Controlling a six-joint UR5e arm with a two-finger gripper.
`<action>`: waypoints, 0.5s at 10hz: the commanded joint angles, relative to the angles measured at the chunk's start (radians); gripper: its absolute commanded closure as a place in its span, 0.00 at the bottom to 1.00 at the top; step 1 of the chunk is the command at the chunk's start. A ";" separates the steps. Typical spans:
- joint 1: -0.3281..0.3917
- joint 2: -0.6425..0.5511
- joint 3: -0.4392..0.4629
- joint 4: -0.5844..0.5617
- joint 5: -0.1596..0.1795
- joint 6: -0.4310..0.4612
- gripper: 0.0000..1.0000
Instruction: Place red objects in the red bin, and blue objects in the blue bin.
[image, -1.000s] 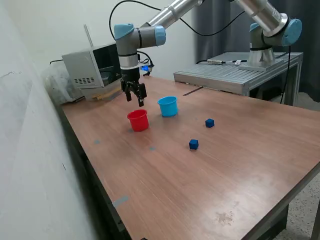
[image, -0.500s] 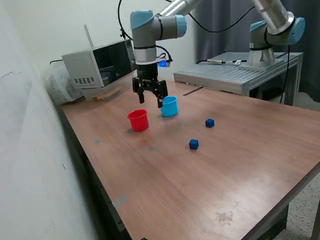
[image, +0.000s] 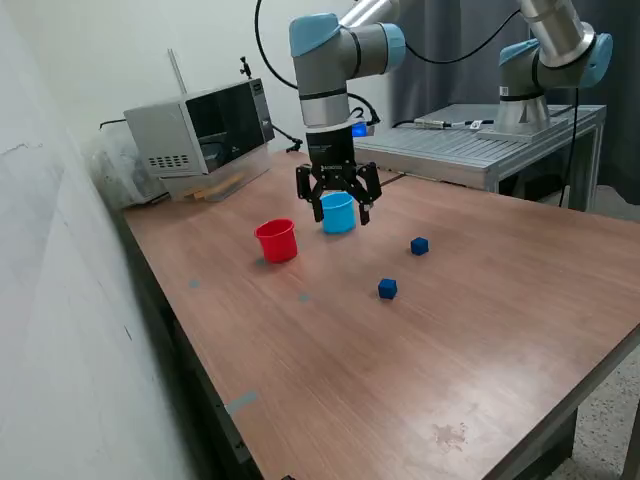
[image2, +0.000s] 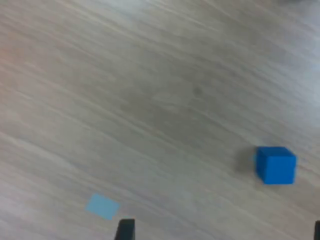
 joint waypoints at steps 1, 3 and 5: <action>0.018 0.025 0.022 -0.006 0.023 0.001 0.00; 0.061 0.065 0.022 -0.034 0.040 0.010 0.00; 0.084 0.096 0.022 -0.057 0.041 0.051 0.00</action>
